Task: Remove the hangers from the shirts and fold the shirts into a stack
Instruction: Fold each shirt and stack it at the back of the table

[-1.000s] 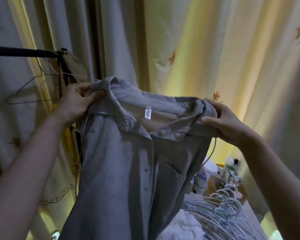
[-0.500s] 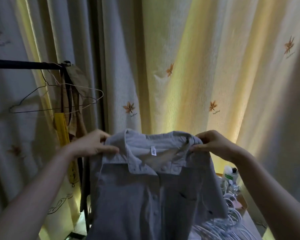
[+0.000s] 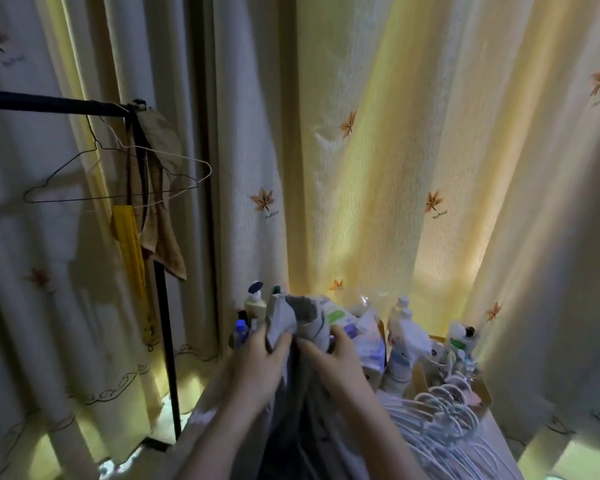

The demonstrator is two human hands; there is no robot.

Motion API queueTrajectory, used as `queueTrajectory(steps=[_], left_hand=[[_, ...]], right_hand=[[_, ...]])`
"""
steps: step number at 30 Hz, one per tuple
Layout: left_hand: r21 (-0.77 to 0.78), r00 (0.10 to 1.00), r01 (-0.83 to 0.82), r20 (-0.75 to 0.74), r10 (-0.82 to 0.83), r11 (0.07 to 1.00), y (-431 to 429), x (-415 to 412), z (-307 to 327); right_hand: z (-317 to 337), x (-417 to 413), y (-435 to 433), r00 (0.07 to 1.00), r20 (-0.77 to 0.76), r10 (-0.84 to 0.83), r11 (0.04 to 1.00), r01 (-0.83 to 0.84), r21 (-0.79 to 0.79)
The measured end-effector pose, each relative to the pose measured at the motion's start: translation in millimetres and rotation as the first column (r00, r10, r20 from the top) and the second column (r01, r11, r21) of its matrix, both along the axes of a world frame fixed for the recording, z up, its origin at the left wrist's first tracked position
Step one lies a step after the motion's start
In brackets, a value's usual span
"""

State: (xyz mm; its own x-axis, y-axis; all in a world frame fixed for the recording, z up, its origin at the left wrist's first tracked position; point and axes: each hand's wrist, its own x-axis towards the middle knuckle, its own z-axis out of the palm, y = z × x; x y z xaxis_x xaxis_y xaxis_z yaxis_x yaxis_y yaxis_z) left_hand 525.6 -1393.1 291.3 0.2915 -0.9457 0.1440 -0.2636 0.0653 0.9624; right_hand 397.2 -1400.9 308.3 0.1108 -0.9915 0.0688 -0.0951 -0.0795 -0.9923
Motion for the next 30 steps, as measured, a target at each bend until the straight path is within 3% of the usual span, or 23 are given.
queueTrajectory(steps=[6,11,14,16,19,24,26,28,30], left_hand=[[-0.043,0.992,0.117,-0.035,-0.119,0.992,32,-8,-4],[-0.080,0.964,0.261,-0.026,-0.263,0.962,48,-3,-7],[-0.112,0.961,0.268,-0.042,-0.274,0.957,54,2,-17],[-0.140,0.965,0.259,-0.001,-0.262,0.956,58,3,-22],[-0.182,0.962,0.275,0.051,-0.270,0.944,64,2,-26],[-0.201,0.957,0.272,-0.051,-0.287,0.941,67,4,-30],[-0.203,0.960,0.262,-0.048,-0.277,0.944,67,3,-30],[-0.202,0.968,0.237,-0.028,-0.248,0.950,67,2,-31],[-0.216,0.980,0.174,-0.055,-0.190,0.961,67,-1,-32]], right_hand=[[-5,8,27,0.969,0.241,0.062,0.987,-0.095,0.130],[-3,-6,34,0.941,0.302,0.151,0.962,-0.210,0.175],[-3,-14,35,0.935,0.298,0.191,0.939,-0.263,0.223],[-4,-15,36,0.914,0.378,0.150,0.932,-0.258,0.254],[-5,-16,37,0.796,0.601,0.066,0.883,-0.327,0.336],[-5,-15,40,0.562,0.827,-0.029,0.798,-0.486,0.358],[-8,-10,41,0.512,0.857,-0.062,0.800,-0.488,0.350],[-10,-6,44,0.504,0.859,-0.086,0.810,-0.466,0.355],[-11,-2,45,0.624,0.779,-0.070,0.859,-0.359,0.365]])
